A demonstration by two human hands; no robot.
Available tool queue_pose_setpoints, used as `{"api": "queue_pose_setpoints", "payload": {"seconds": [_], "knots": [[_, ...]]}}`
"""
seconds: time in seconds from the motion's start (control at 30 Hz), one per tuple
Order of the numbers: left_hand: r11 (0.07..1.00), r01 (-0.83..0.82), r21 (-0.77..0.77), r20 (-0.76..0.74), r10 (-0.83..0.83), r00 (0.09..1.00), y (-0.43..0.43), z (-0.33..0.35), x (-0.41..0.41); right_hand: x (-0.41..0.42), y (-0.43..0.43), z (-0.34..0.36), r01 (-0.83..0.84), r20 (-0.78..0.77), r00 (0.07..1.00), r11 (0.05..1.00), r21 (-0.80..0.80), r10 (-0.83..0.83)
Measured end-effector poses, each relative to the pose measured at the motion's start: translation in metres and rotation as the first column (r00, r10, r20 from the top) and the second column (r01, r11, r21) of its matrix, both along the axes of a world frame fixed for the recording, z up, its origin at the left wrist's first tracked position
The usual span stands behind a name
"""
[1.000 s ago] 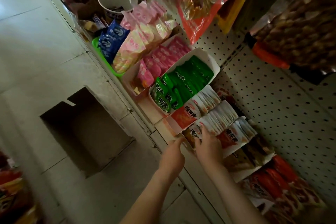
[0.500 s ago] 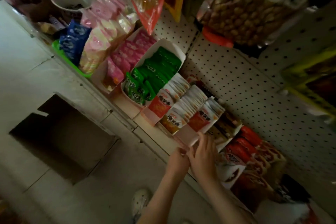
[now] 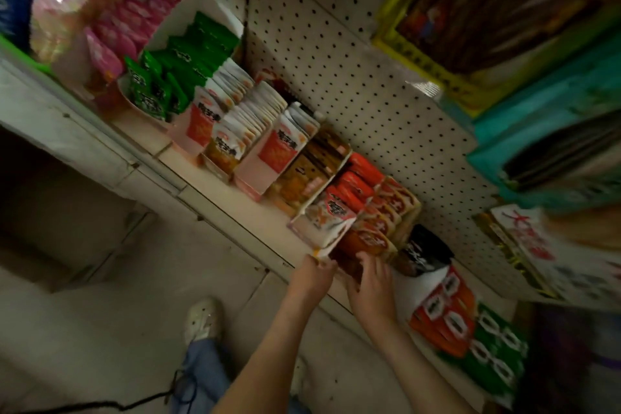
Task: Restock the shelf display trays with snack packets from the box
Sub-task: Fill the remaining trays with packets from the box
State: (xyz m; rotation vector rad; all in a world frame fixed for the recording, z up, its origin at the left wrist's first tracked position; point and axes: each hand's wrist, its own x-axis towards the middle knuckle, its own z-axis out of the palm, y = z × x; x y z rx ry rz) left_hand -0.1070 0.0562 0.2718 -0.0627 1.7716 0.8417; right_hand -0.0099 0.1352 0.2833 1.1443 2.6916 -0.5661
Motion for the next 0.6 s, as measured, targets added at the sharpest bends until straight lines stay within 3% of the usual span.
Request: {"api": "queue_pose_setpoints", "payload": {"seconds": [0.13,0.3,0.4,0.6], "knots": [[1.000,-0.012,-0.005,-0.038,0.012,0.999,0.009,-0.002,0.027,0.033,0.013,0.007,0.079,0.010,0.997,0.997,0.004,-0.079],[1.000,0.007,0.029,0.081,-0.010,0.997,0.017,-0.002,0.067,0.071,0.031,0.003,0.114,0.231,0.968,0.992,-0.047,-0.100],[1.000,-0.008,0.003,0.101,0.008,0.995,0.018,-0.010,0.082,0.081,0.038,-0.004,0.010,0.387,0.922,0.993,-0.114,0.035],[0.979,-0.195,0.065,0.151,0.183,0.971,0.021,-0.017,0.082,0.077,0.046,-0.013,-0.250,0.457,0.848,0.963,-0.100,0.267]]}}
